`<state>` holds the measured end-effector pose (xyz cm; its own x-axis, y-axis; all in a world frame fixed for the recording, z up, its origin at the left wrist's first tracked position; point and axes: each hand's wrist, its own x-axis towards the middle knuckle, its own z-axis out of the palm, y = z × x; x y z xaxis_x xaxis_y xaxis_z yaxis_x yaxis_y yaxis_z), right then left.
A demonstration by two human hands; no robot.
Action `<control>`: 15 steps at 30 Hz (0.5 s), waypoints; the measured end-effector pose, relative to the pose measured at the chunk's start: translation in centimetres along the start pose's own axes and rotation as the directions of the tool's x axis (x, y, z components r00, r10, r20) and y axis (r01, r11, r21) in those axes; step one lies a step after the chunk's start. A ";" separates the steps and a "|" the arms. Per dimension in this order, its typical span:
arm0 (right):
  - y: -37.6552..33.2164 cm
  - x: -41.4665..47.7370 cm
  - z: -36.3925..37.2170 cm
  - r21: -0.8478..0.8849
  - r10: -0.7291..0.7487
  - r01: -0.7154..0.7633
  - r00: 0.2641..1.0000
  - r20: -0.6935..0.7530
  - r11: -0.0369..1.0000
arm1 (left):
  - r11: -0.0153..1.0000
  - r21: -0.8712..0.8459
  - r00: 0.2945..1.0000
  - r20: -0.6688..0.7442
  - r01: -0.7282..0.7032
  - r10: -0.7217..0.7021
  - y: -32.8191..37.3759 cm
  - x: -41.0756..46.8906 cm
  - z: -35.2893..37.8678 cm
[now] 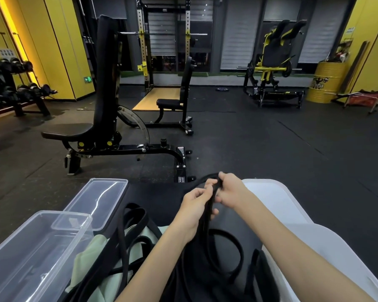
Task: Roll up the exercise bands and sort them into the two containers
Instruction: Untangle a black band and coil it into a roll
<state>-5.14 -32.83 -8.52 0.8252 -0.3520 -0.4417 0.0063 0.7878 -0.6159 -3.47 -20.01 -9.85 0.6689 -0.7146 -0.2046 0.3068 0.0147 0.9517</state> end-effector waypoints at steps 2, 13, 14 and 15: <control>0.8 0.0 -1.0 -0.109 -0.007 -0.007 0.992 -0.126 0.994 | 0.998 0.027 0.998 0.014 0.058 -0.059 -0.5 -0.4 0.4; 2.6 -1.1 -3.6 -0.622 0.124 -0.276 0.953 -0.277 0.733 | 0.982 0.095 0.986 -0.050 0.161 -0.157 -3.1 -1.6 -0.3; 2.6 -1.3 -3.6 -0.676 0.147 -0.312 0.945 -0.291 0.668 | 0.981 0.103 0.985 -0.057 0.167 -0.161 -3.2 -1.6 -0.4; 2.4 -1.5 -3.5 -0.723 0.174 -0.335 0.941 -0.291 0.604 | 0.979 0.112 0.985 -0.053 0.170 -0.165 -3.2 -1.6 -0.4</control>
<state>-8.34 -32.15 -11.61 0.6131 -0.3409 -0.7127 -0.6814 0.2283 -0.6954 -5.27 -18.68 -12.70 0.6441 -0.6693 -0.3703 0.3381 -0.1852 0.9227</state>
